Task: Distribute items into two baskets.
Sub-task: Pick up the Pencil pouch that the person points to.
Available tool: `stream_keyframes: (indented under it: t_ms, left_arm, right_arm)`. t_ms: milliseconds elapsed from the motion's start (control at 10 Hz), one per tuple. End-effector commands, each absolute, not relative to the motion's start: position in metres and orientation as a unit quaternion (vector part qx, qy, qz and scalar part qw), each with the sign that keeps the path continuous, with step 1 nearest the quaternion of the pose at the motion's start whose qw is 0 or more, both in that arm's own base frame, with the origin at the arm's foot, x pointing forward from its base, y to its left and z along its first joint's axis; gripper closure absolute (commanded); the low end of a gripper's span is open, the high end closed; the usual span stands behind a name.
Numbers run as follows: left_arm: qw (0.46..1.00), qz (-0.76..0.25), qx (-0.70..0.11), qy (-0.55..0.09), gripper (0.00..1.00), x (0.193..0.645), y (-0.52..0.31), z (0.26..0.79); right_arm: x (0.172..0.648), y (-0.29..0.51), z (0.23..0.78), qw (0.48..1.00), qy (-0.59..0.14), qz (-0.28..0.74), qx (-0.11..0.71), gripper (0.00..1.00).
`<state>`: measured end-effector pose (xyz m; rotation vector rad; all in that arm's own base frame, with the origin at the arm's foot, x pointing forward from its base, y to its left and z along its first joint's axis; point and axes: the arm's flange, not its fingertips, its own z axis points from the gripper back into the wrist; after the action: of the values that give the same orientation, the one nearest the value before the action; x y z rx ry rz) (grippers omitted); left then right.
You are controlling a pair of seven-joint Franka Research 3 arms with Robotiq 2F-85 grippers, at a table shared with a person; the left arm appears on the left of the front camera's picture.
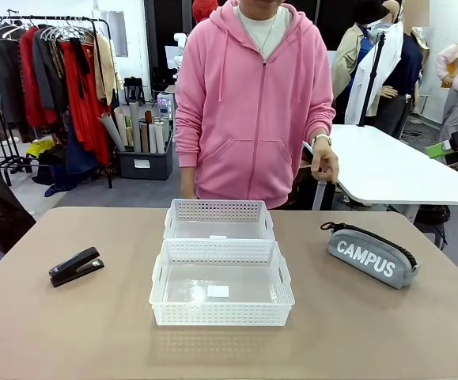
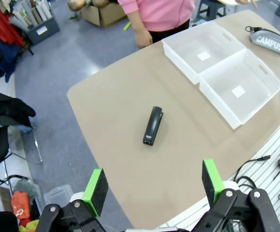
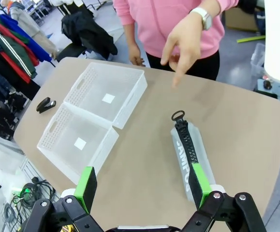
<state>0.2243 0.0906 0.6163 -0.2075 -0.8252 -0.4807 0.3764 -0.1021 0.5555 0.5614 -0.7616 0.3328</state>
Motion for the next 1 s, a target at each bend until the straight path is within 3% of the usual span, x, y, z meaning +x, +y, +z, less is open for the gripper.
stream_keyframes:
  t_ms: [0,900]
  left_arm:
    - [0.884,-0.23,-0.099,-0.395,0.0,0.223,0.091,0.616]
    - [0.875,-0.217,-0.19,-0.389,0.0,0.298,0.158,0.622]
  right_arm:
    - [0.378,-0.101,0.556,0.873,-0.37,0.16,0.274,0.0]
    - [0.378,-0.101,0.556,0.873,-0.37,0.16,0.274,0.0]
